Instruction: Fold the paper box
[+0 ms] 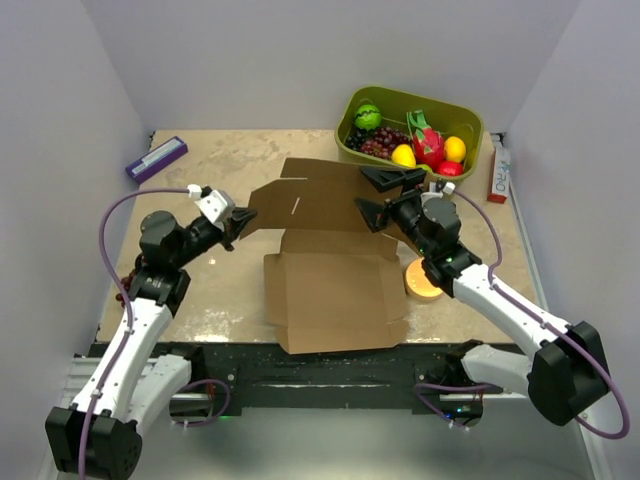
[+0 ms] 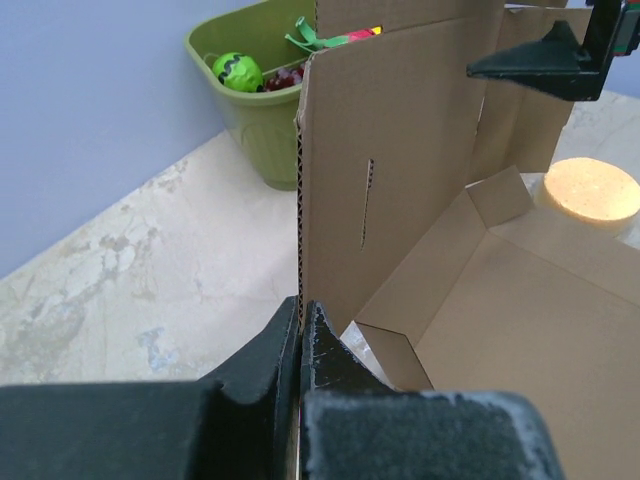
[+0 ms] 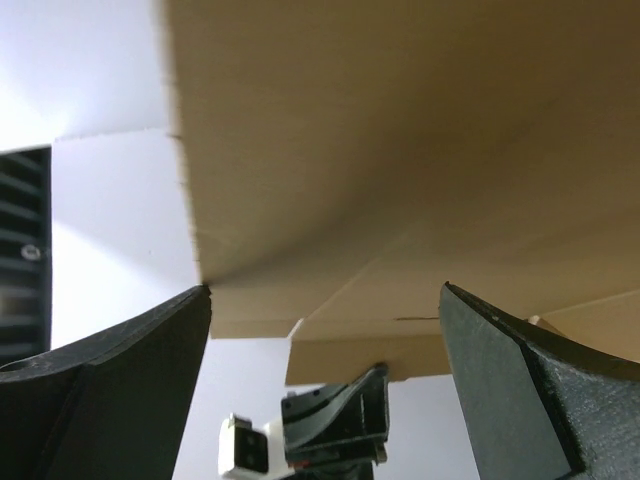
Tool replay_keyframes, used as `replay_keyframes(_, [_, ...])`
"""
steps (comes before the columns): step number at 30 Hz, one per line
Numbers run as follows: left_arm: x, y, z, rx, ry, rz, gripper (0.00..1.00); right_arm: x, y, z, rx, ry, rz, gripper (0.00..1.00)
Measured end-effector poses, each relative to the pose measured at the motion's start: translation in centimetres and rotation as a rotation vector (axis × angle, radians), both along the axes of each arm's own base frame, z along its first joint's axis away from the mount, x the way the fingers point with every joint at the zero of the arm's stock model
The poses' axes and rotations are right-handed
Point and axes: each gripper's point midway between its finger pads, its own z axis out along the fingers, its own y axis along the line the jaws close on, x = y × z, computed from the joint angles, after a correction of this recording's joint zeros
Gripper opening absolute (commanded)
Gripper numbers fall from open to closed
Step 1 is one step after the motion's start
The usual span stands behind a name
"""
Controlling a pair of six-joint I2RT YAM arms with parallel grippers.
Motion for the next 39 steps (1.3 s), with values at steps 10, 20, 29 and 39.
replay_keyframes(10, [-0.3, 0.0, -0.1, 0.037, -0.044, 0.003, 0.00, -0.2, -2.2, 0.6, 0.093, 0.038, -0.102, 0.99])
replay_keyframes(20, [-0.7, -0.1, -0.1, 0.054, -0.064, 0.003, 0.00, -0.1, -3.2, 1.2, 0.111, 0.029, -0.150, 0.98])
replay_keyframes(29, [-0.8, 0.0, 0.0, 0.058, -0.074, 0.014, 0.00, 0.8, -2.5, -1.6, 0.049, 0.089, -0.148, 0.81])
replay_keyframes(39, [0.0, -0.2, -1.6, 0.042, 0.006, 0.021, 0.00, -1.5, -4.3, -4.6, -0.001, 0.096, -0.173, 0.55])
